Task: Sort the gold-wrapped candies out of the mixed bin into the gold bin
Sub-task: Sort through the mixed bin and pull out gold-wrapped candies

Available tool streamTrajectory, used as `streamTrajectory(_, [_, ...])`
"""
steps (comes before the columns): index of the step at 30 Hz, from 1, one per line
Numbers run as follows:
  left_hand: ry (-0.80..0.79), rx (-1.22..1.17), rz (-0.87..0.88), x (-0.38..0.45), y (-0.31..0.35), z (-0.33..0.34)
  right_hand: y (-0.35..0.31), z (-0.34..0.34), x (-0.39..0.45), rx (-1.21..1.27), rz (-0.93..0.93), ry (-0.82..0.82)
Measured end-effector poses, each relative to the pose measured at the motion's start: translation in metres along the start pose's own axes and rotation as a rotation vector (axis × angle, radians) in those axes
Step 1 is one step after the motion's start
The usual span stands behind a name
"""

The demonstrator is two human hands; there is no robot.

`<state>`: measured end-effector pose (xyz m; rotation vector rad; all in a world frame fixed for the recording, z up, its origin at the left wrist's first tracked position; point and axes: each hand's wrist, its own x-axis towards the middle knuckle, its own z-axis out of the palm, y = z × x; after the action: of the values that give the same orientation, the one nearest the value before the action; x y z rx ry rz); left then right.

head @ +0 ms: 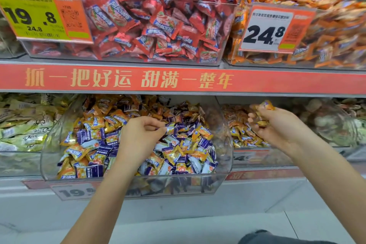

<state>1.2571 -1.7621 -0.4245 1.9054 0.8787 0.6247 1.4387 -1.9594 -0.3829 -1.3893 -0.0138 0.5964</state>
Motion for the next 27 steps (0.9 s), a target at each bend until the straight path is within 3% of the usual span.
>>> streamTrajectory(4, [0.014, 0.179, 0.105, 0.001, 0.000, 0.000, 0.007, -0.016, 0.010, -0.952, -0.202, 0.023])
streamTrajectory(5, [0.005, 0.219, 0.130, 0.001, -0.001, -0.001, 0.008, -0.012, 0.001, -1.062, -0.357, 0.042])
streamTrajectory(7, [0.016, 0.303, 0.181, 0.002, -0.003, -0.001, 0.012, 0.002, -0.023, -1.045, -0.753, 0.025])
streamTrajectory(9, [0.088, 0.394, 0.216, 0.004, -0.005, -0.002, 0.017, 0.025, -0.039, -1.054, -0.940, -0.170])
streamTrajectory(12, [0.129, 0.472, 0.394, 0.004, -0.006, -0.001, 0.025, 0.064, -0.027, -1.544, -0.875, -0.427])
streamTrajectory(15, [-0.187, 0.420, 0.457, -0.004, -0.003, 0.001, 0.028, 0.095, -0.008, -1.858, -0.697, -0.383])
streamTrajectory(17, [-0.367, 0.584, 0.395, -0.006, -0.004, 0.003, 0.030, 0.107, -0.001, -1.928, -0.525, -0.424])
streamTrajectory(19, [-0.402, 0.701, 0.365, -0.004, -0.005, 0.002, 0.031, 0.110, 0.003, -1.870, -0.408, -0.474])
streamTrajectory(23, [-0.381, 0.577, 0.346, -0.002, -0.009, 0.001, 0.032, 0.104, 0.010, -1.602, -0.387, -0.531])
streamTrajectory(27, [-0.309, 0.305, 0.291, 0.000, -0.010, -0.004, 0.031, 0.101, 0.013, -1.390, -0.481, -0.441])
